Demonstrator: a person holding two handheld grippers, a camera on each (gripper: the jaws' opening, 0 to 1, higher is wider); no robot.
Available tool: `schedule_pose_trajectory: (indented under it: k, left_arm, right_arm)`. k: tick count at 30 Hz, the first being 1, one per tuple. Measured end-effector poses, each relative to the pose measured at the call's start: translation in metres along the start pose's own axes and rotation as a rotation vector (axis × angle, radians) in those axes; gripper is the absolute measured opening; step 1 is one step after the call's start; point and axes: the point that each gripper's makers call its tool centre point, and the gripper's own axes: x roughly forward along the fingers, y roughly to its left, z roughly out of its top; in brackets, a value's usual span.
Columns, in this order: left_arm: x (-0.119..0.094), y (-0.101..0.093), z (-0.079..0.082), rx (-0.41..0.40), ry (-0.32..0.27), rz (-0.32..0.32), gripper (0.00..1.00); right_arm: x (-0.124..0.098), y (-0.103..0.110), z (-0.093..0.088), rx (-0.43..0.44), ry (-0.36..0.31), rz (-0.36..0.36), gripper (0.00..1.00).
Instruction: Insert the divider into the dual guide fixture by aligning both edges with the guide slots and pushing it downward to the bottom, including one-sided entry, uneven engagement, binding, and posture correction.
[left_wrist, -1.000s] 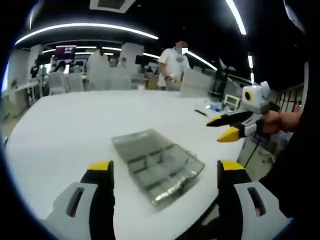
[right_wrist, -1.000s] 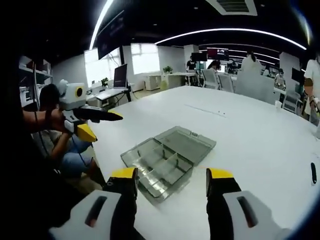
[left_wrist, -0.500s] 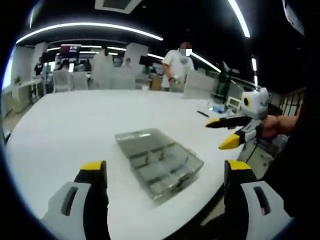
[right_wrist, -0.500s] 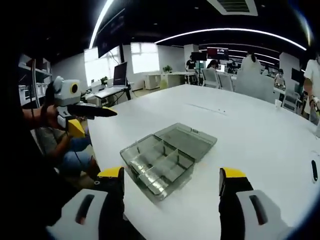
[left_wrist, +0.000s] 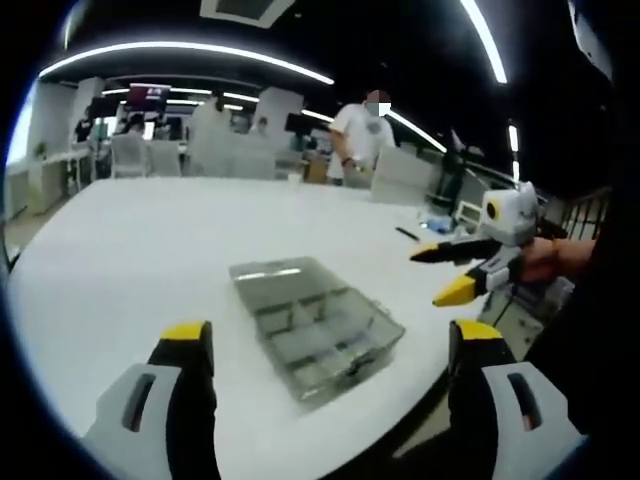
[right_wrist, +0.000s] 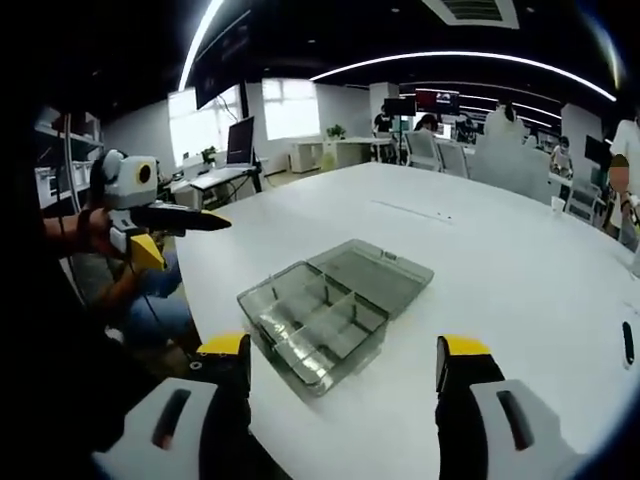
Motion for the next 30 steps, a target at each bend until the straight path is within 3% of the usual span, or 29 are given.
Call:
schedule_pose_trajectory:
  k: [30]
  left_arm:
    - [0.012, -0.010, -0.007, -0.007, 0.023, -0.031, 0.97]
  right_arm:
    - [-0.004, 0.000, -0.011, -0.004, 0.030, 0.002, 0.74]
